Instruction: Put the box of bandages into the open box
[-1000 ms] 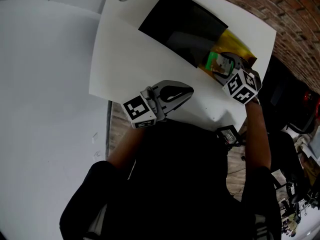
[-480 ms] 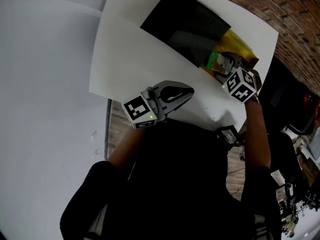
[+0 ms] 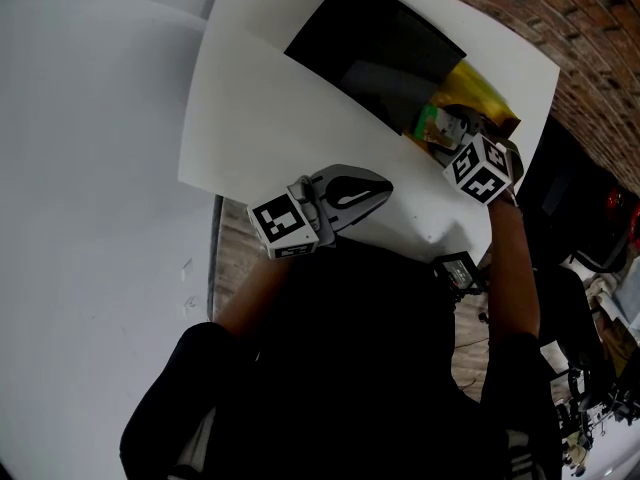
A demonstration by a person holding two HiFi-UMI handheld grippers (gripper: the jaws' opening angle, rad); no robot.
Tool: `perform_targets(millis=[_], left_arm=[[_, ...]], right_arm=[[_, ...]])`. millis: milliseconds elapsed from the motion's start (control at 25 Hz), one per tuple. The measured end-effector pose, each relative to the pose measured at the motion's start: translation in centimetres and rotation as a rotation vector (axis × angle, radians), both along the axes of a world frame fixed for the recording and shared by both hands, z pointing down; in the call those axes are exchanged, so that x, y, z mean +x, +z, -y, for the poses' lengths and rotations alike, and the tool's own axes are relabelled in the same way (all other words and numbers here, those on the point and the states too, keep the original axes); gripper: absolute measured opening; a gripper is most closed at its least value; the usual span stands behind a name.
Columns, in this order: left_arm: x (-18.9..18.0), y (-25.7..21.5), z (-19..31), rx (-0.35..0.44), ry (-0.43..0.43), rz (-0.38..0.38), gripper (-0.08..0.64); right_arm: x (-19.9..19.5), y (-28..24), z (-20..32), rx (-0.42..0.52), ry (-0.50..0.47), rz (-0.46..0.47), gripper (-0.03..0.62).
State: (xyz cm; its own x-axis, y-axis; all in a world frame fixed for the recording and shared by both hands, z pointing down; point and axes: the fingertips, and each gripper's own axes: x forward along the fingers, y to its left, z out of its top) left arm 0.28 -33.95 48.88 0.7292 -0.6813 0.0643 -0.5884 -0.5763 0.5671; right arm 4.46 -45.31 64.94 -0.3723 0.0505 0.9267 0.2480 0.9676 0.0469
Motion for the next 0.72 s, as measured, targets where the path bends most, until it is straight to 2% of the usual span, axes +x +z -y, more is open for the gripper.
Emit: perform_targets(millis=[200,720], left_arm=[[0.17,0.21,-0.39,-0.021,0.012,0.011,0.017],[0.26,-0.1,-0.78,0.006,0.018,-0.01,0.017]], right_arm=[[0.0,0.05,-0.03,0.002,0.001,-0.006,0.33],[-0.01,0.15,0.04,-0.017,0.001,-0.008,0.33]])
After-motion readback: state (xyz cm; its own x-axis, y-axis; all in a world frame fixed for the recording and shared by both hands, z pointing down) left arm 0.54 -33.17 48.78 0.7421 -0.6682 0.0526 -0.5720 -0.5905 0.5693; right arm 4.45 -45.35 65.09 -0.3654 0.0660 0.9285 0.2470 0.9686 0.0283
